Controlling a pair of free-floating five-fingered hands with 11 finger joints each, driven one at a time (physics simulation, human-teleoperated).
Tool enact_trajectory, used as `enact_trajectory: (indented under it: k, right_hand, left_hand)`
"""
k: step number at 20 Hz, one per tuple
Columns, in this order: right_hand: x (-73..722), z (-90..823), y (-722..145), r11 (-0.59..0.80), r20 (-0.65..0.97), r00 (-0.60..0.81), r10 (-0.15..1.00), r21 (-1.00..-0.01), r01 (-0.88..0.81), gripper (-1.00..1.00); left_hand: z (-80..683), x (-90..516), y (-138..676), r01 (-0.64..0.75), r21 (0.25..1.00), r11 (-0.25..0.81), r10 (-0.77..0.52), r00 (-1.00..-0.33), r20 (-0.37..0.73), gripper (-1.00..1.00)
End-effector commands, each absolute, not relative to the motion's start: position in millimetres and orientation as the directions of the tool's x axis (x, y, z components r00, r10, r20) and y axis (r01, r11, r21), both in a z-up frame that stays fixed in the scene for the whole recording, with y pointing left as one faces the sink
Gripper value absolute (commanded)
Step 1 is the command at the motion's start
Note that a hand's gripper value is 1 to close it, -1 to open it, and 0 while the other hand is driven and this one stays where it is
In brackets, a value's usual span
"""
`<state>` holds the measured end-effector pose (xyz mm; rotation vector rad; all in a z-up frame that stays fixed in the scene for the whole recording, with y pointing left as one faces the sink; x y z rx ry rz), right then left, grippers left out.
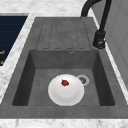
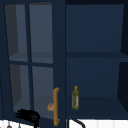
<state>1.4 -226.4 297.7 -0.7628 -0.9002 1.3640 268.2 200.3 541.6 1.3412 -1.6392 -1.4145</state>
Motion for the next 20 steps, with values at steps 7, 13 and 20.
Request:
enact_trajectory:
  k: [7, 13, 20]
  right_hand:
    - [1.4, 297.7, -226.4, 0.076, 0.092, -0.010, 0.996, -0.876, -0.476, 0.00]
    - [1.4, 297.7, -226.4, 0.076, 0.092, -0.010, 0.996, -0.876, -0.476, 0.00]
    - [1.4, 297.7, -226.4, 0.076, 0.092, -0.010, 0.996, -0.876, -0.476, 0.00]
  left_hand:
    - [537.3, 279.0, 128.0, -0.318, 0.945, -0.082, -0.945, -0.276, -0.175, -1.00]
    - [534.2, 294.2, 86.8, -0.332, 0.938, -0.096, -0.961, -0.217, -0.175, -1.00]
    - [510.1, 337.3, 65.5, -0.319, 0.933, -0.165, -0.967, -0.134, -0.217, -1.00]
